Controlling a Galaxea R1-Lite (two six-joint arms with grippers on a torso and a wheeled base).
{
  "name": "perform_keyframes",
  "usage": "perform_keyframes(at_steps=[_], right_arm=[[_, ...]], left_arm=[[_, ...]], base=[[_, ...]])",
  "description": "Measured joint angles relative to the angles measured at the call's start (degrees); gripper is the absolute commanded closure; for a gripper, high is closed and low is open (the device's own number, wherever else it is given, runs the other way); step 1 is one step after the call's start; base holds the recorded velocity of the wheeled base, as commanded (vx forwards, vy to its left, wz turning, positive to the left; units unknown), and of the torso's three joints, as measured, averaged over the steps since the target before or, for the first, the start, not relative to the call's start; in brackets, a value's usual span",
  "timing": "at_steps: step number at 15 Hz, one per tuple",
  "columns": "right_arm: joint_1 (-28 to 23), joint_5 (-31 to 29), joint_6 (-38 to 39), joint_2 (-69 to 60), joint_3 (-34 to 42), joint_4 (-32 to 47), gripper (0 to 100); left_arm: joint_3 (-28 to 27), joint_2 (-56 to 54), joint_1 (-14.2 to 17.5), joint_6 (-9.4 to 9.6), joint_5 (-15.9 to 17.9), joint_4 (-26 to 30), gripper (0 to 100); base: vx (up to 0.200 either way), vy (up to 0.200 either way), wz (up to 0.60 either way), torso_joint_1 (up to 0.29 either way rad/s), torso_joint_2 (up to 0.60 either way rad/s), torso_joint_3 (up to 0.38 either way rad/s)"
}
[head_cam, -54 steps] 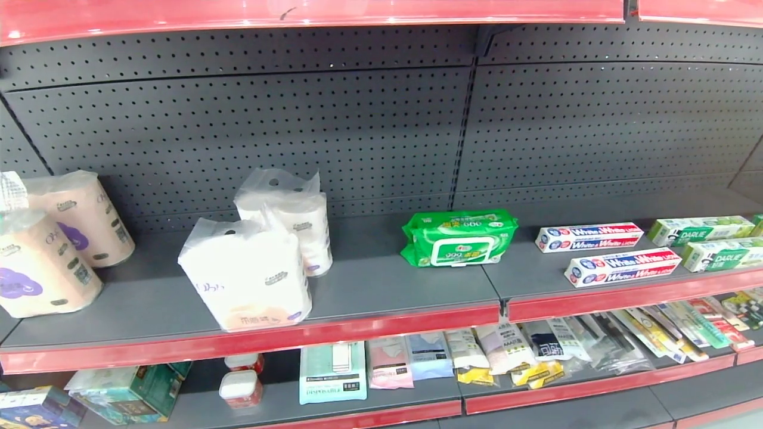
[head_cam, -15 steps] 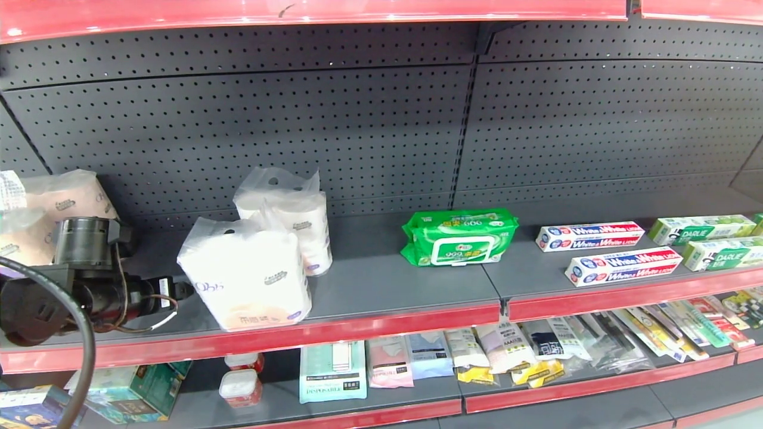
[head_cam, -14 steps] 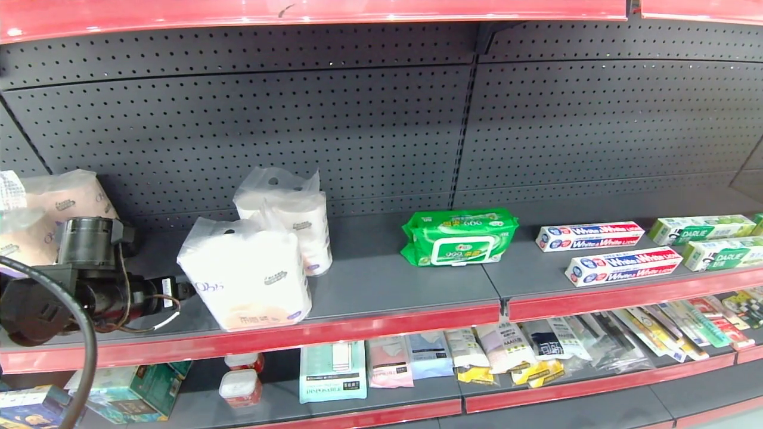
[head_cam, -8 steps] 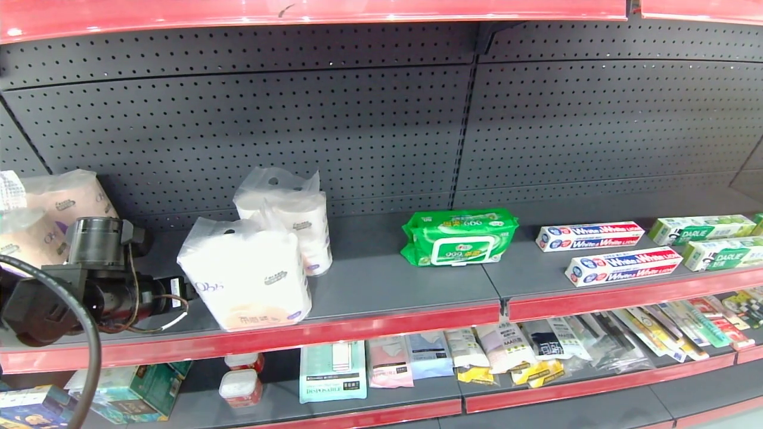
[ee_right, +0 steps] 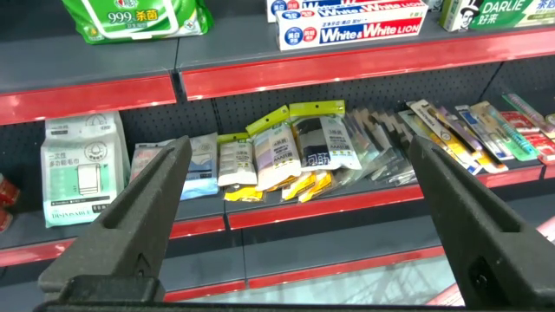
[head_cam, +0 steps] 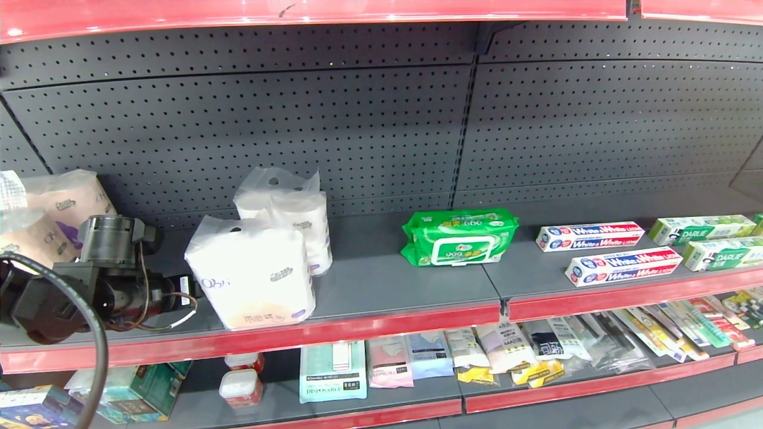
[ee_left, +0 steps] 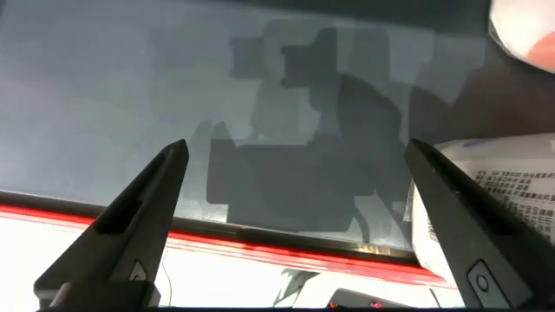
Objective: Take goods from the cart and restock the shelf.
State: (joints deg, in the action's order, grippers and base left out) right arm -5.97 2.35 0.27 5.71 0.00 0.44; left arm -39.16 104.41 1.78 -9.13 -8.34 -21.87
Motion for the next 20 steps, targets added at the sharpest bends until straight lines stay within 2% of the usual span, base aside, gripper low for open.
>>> perform_keyframes(at_steps=[6,8,12,20], right_arm=[[0.0,0.0,0.0,0.0,0.0,0.0,0],[0.0,0.0,0.0,0.0,0.0,0.0,0],[0.0,0.0,0.0,0.0,0.0,0.0,0],[0.0,0.0,0.0,0.0,0.0,0.0,0]], left_arm=[[-0.1,0.3,-1.1,-0.01,-0.2,0.0,0],[-0.1,0.3,-2.0,-0.77,-0.4,0.0,0],[0.0,0.4,-2.9,-1.02,-0.9,0.0,0],[0.0,0.3,-3.1,-1.05,-1.6,0.0,0]], base=[[0.000,0.000,0.00,0.000,0.00,0.000],[0.000,0.000,0.00,0.000,0.00,0.000],[0.000,0.000,0.00,0.000,0.00,0.000],[0.000,0.000,0.00,0.000,0.00,0.000]])
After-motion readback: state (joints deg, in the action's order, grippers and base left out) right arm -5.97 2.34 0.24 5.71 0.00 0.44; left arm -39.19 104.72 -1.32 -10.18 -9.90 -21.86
